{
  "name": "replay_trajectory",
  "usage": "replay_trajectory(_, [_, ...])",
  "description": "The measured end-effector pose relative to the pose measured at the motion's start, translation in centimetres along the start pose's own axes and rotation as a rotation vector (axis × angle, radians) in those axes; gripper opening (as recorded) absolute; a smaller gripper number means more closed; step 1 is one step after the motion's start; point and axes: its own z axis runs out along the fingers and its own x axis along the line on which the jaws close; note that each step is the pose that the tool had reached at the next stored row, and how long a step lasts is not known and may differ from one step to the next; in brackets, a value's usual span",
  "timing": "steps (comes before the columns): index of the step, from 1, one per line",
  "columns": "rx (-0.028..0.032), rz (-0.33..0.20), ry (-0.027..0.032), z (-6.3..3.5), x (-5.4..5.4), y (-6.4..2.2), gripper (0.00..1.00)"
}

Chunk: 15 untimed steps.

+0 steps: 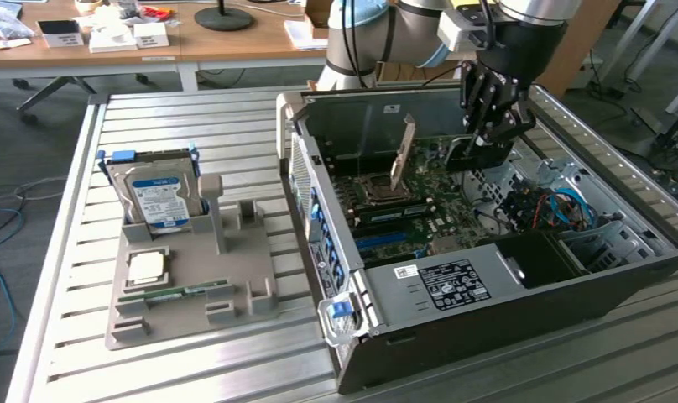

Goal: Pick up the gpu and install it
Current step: 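Insert the gpu into the slot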

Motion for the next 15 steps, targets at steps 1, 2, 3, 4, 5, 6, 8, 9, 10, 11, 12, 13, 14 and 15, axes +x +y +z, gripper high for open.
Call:
replay_trajectory(1, [0.0000,0.000,-0.0001,0.00,0.00,0.00,0.27])
replay_trajectory(2, [0.0000,0.000,-0.0001,0.00,0.00,0.00,0.27])
replay_trajectory(3, [0.0000,0.000,-0.0002,0.01,0.00,0.00,0.27])
replay_trajectory(4, [0.0001,0.000,-0.0002,0.01,0.00,0.00,0.27])
replay_trajectory(5, [0.0000,0.000,-0.0002,0.01,0.00,0.00,0.27])
replay_trajectory(6, [0.0001,0.000,-0.0002,0.01,0.00,0.00,0.27])
replay_trajectory(8, [0.0001,0.000,-0.0003,0.01,0.00,0.00,0.27])
replay_trajectory(9, [0.0001,0.000,-0.0002,0.01,0.00,0.00,0.27])
replay_trajectory(10, [0.0001,0.000,-0.0002,0.01,0.00,0.00,0.27])
replay_trajectory(11, [0.0001,0.000,-0.0002,0.01,0.00,0.02,0.27])
replay_trajectory(12, [0.0001,0.000,-0.0003,0.01,0.01,0.06,0.27])
replay_trajectory(13, [0.0001,0.000,-0.0002,0.02,0.01,0.11,0.27])
replay_trajectory(14, [0.0001,0.000,-0.0003,0.03,0.02,0.19,0.27])
replay_trajectory(15, [0.0001,0.000,-0.0003,0.04,0.03,0.27,0.27])
